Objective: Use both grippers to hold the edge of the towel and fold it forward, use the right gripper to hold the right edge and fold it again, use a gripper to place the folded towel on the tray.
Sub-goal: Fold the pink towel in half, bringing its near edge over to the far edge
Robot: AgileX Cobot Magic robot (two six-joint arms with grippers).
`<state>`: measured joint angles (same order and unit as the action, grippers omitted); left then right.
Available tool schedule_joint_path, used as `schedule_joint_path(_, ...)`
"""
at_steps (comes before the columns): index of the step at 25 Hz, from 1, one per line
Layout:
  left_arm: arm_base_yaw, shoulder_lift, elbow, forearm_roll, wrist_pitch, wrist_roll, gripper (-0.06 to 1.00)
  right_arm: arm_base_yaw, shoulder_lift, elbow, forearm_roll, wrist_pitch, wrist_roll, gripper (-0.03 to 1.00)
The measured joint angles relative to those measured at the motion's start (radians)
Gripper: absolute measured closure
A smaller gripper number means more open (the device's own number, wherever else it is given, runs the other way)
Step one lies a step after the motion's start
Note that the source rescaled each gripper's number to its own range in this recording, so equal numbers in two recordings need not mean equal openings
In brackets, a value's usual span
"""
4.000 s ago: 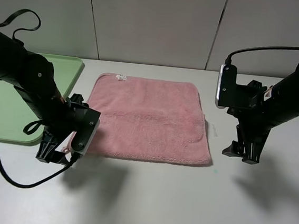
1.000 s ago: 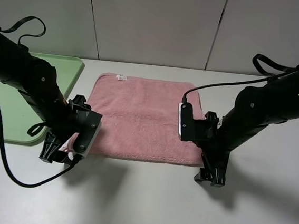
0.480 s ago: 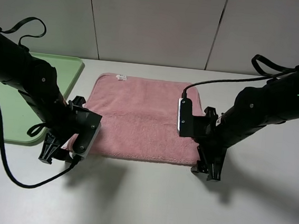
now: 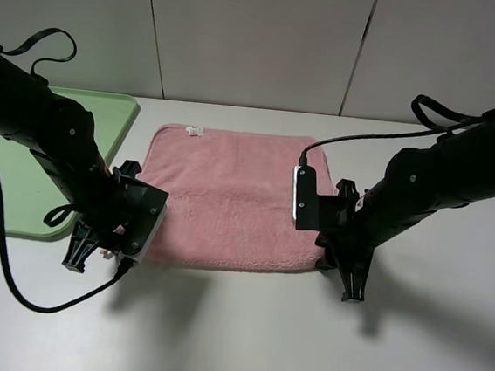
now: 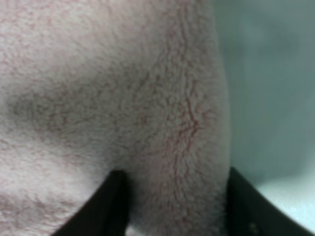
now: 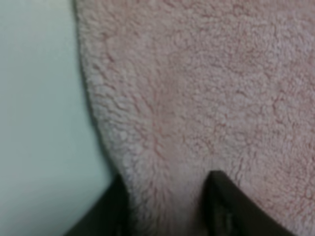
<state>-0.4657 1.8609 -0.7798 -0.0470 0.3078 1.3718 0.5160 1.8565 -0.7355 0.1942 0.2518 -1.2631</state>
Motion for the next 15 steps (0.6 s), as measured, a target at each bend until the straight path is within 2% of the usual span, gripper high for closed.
schedule_joint_path(6,0.000,0.000,0.000,-0.001,0.024,0.000,0.90,0.000,0.000,0.000,0.000,0.012,-0.001,0.76)
schedule_joint_path(11,0.000,0.000,0.000,-0.002,0.030,0.000,0.94,0.000,0.000,0.000,0.001,0.039,0.001,0.97)
schedule_joint_path(15,0.000,0.000,0.000,-0.002,0.033,0.000,0.94,0.000,0.000,0.000,0.001,0.044,0.017,0.97)
